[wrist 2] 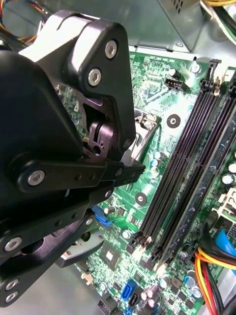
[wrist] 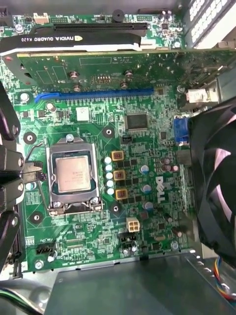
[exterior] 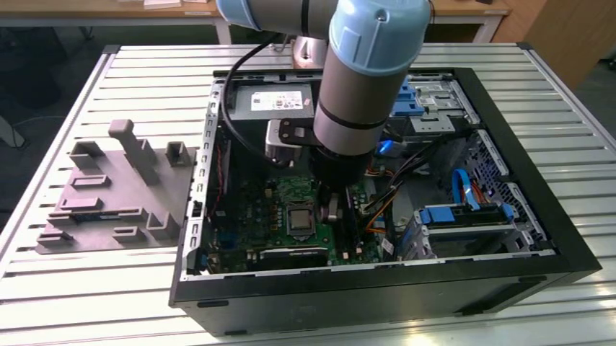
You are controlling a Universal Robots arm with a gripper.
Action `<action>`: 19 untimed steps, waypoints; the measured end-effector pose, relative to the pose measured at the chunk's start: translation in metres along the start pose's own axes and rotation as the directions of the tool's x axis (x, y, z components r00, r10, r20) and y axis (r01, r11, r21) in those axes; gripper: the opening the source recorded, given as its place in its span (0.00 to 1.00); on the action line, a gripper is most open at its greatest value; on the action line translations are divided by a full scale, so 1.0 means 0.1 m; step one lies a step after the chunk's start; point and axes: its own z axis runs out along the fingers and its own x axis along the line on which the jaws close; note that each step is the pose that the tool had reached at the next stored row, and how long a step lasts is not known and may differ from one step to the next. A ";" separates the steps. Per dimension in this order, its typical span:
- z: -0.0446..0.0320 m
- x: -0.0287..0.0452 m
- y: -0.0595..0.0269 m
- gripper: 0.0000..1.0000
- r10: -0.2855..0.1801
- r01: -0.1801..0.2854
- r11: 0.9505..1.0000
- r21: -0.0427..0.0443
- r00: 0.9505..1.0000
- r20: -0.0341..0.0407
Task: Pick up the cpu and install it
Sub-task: 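Install the first cpu locking lever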
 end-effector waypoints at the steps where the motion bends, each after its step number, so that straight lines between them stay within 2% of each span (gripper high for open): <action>1: 0.006 0.004 -0.001 0.11 -0.003 0.003 1.000 0.000 1.000 0.000; 9: 0.057 0.051 -0.010 0.11 -0.036 0.036 0.999 0.001 0.999 -0.004; 12: 0.079 0.053 -0.013 0.11 -0.051 0.052 0.999 0.005 0.999 -0.005; 19: 0.144 0.059 -0.008 0.11 -0.057 0.057 0.998 0.005 0.998 -0.005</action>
